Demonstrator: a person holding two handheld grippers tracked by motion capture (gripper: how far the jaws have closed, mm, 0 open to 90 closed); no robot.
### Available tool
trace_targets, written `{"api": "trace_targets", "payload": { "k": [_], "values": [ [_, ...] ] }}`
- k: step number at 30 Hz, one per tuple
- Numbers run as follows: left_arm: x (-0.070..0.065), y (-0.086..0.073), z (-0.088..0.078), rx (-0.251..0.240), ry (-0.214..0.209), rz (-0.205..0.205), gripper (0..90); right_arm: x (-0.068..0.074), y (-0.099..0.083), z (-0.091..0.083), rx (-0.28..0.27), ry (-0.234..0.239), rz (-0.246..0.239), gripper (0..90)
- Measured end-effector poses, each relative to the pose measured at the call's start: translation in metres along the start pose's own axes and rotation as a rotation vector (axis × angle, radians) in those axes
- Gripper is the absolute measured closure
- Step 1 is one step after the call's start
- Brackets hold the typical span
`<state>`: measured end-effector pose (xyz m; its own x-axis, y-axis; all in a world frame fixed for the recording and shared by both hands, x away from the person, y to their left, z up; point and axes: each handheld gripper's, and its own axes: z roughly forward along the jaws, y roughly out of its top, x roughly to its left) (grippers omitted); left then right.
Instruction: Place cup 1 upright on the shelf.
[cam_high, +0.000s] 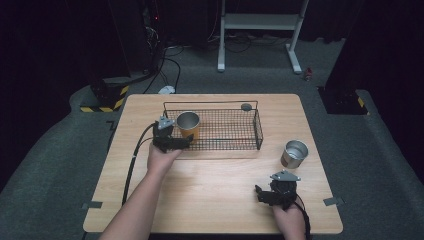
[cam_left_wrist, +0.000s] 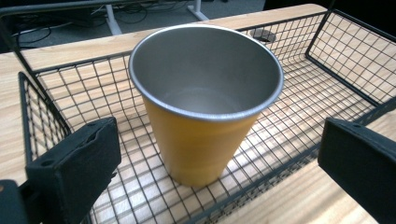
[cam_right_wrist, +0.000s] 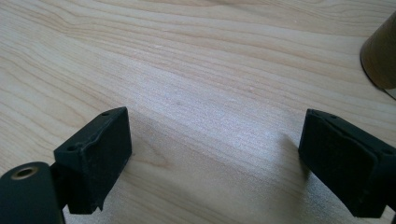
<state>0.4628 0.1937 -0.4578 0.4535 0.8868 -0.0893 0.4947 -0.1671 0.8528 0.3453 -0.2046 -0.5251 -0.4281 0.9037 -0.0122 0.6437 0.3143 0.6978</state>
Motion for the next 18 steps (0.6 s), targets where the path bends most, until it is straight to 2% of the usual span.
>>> {"api": "trace_targets", "payload": {
  "k": [5, 18],
  "values": [
    [-0.001, -0.006, -0.015, -0.027, 0.011, -0.002, 0.1, 0.000, 0.000, 0.000, 0.000, 0.000, 0.000, 9.2],
    [0.006, -0.020, -0.047, -0.029, 0.012, -0.018, 0.4, 0.000, 0.000, 0.000, 0.000, 0.000, 0.000, 9.2]
  ]
}}
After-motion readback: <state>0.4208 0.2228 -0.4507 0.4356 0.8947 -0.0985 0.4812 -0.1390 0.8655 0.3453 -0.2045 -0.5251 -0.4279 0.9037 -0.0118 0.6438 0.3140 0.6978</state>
